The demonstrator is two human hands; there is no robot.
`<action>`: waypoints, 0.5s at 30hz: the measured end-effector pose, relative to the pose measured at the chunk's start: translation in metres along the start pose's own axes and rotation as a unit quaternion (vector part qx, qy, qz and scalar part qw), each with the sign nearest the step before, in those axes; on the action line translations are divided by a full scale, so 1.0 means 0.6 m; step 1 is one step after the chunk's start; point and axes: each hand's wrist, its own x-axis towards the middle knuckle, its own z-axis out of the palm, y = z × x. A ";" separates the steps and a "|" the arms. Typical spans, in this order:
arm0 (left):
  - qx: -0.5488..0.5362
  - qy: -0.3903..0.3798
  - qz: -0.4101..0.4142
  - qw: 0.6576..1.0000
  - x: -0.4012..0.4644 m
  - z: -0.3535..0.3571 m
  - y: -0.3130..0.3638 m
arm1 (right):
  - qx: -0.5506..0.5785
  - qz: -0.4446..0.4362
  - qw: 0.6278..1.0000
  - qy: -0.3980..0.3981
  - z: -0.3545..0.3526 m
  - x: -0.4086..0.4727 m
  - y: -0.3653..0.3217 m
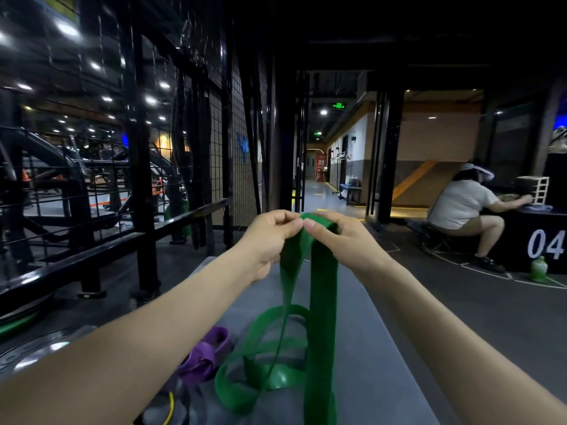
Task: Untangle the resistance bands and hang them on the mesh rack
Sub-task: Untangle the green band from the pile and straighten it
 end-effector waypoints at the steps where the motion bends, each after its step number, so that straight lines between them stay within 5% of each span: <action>1: -0.012 -0.007 -0.002 1.000 0.001 0.001 0.005 | -0.008 0.006 1.000 0.027 -0.001 0.004 0.000; 9: 0.013 -0.022 0.049 0.998 0.012 -0.017 0.019 | 0.074 0.017 0.987 0.140 -0.012 0.027 -0.020; 12: 0.106 -0.080 0.009 0.991 0.015 -0.023 0.012 | 0.118 0.014 0.983 0.137 -0.014 0.035 -0.037; 15: 0.090 -0.133 -0.033 0.986 0.014 -0.018 0.005 | 0.133 -0.006 0.982 0.136 -0.017 0.047 -0.058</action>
